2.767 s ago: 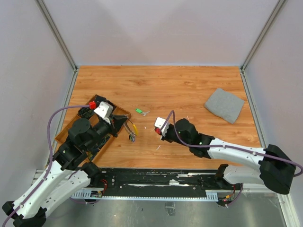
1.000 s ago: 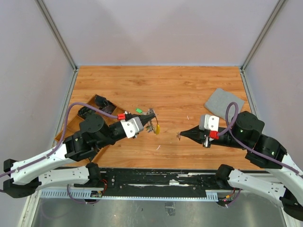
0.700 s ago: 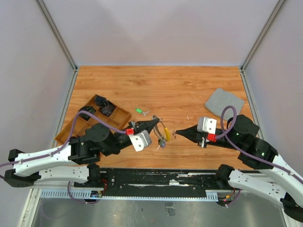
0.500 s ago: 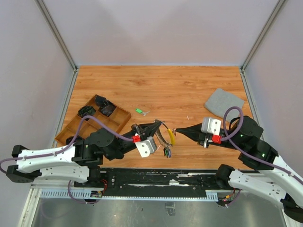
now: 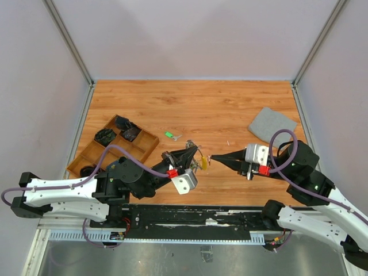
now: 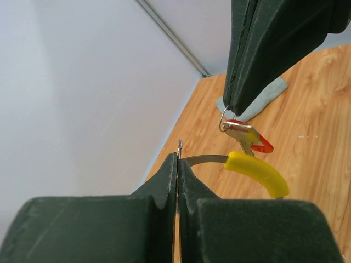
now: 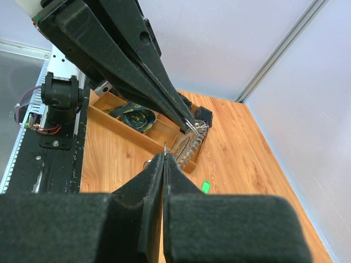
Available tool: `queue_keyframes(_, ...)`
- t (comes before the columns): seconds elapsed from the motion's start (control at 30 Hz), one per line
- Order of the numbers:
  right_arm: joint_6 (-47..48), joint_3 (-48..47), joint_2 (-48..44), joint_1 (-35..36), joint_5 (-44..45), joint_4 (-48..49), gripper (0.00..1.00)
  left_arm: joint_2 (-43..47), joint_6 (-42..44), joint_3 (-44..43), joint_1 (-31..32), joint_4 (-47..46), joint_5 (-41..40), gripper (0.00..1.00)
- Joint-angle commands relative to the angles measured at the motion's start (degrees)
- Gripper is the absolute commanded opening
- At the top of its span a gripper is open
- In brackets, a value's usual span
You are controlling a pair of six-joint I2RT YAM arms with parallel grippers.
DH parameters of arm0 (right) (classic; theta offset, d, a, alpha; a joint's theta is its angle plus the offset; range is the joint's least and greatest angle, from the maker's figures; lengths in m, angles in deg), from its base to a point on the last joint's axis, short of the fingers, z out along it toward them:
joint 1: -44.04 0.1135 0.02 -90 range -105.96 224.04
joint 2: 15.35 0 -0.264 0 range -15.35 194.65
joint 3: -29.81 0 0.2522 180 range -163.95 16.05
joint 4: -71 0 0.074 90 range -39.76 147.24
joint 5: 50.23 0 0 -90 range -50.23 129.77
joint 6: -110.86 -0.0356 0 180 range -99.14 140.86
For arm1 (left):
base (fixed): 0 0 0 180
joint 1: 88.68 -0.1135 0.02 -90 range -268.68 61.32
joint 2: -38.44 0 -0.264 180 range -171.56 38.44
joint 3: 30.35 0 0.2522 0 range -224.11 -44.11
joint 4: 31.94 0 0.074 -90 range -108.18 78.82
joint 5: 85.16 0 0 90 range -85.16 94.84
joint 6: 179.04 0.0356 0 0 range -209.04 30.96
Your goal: Put the keys on the keyring
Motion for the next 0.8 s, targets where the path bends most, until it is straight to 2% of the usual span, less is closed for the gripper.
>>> queue_keyframes(0.0,1.03,0.96,0.88,-0.71,-1.50,4.71,0.01,-0.37,0.38,-0.47,0.79,-4.45,-1.24,0.01)
queue_keyframes(0.3,1.18,1.82,2.78,-0.67,-0.39,9.18,0.01,-1.29,-0.91,-0.75,0.79,-4.64,-1.62,0.01)
queue_keyframes(0.77,0.56,1.99,3.35,-0.71,2.45,8.93,0.01,-1.70,-1.07,-1.00,0.80,-4.90,-1.90,0.01)
